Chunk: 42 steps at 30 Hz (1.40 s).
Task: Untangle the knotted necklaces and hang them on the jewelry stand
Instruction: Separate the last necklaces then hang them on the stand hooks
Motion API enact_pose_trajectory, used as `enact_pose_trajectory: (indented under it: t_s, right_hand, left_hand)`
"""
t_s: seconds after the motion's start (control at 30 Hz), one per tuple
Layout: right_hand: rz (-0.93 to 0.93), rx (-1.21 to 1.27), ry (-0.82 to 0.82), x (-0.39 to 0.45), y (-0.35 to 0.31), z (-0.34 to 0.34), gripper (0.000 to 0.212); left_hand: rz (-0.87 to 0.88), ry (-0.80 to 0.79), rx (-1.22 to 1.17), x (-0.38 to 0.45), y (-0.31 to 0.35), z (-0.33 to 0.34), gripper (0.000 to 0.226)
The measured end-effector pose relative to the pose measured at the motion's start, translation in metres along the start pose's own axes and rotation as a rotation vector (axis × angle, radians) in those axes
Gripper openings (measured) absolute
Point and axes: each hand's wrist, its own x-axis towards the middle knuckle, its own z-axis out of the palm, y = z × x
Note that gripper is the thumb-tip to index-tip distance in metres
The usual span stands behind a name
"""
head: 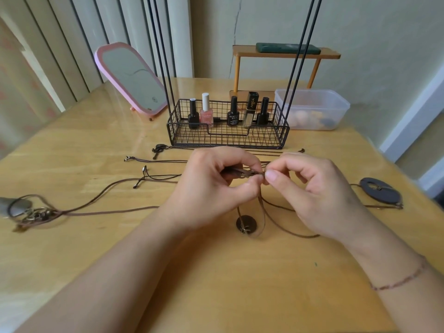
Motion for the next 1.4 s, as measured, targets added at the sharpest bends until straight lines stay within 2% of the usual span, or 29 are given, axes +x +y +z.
enact_pose_trajectory:
  t_s: [0.1, 0.23, 0.33, 0.4, 0.47, 0.53, 0.67, 0.83, 0.9, 0.97, 1.07, 1.17, 1.23, 1.4]
  right_hand:
    - [0.089, 0.024, 0.043, 0.001, -0.005, 0.002, 0.014]
    - [0.254, 0.137, 0.079, 0.003, -0.008, 0.003, 0.032]
    - [0.340, 0.205, 0.052, 0.005, -0.006, 0.004, 0.036]
    - [0.314, 0.187, 0.067, 0.004, -0.005, 0.004, 0.025]
    - [0.205, 0.110, 0.167, 0.002, -0.003, 0.000, 0.011]
    - [0.103, 0.105, 0.219, 0.001, -0.003, -0.002, 0.009]
    - [0.027, 0.074, 0.210, 0.002, -0.001, 0.003, 0.010]
    - [0.177, 0.176, 0.092, 0.003, 0.006, 0.001, 0.005]
    - [0.236, 0.245, -0.016, 0.004, 0.006, -0.001, 0.013]
    - [0.260, 0.319, -0.174, 0.004, 0.003, -0.007, 0.023]
    - [0.286, 0.353, -0.338, 0.003, 0.005, -0.019, 0.040]
    - [0.199, 0.213, -0.282, 0.002, 0.010, -0.033, 0.056]
    - [0.133, 0.233, -0.210, 0.002, 0.010, -0.040, 0.048]
    - [0.000, 0.781, -0.161, 0.004, 0.015, -0.041, 0.046]
  left_hand:
    - [-0.034, -0.019, -0.042, 0.001, 0.000, 0.002, 0.021]
    - [-0.126, -0.001, -0.214, 0.001, -0.004, 0.007, 0.017]
    - [-0.219, 0.014, -0.373, 0.000, -0.005, 0.016, 0.011]
    - [-0.273, -0.013, -0.442, 0.001, -0.005, 0.020, 0.010]
    - [-0.308, -0.019, -0.513, 0.003, -0.006, 0.018, 0.011]
    - [-0.316, -0.002, -0.531, 0.005, -0.007, 0.014, 0.012]
    - [-0.229, -0.076, -0.354, 0.002, -0.008, 0.012, 0.008]
    - [-0.144, -0.213, -0.012, 0.000, -0.009, 0.006, 0.006]
    - [-0.089, -0.244, 0.116, 0.001, -0.010, 0.006, 0.002]
    - [-0.026, -0.245, 0.252, 0.001, -0.013, 0.005, 0.008]
    - [-0.005, -0.203, 0.374, 0.003, -0.019, -0.001, 0.011]
    - [-0.030, -0.163, 0.343, 0.003, -0.020, -0.004, 0.013]
    - [-0.006, -0.167, 0.335, 0.004, -0.015, -0.001, 0.012]
    - [0.066, -0.154, 0.238, 0.010, -0.001, 0.005, 0.009]
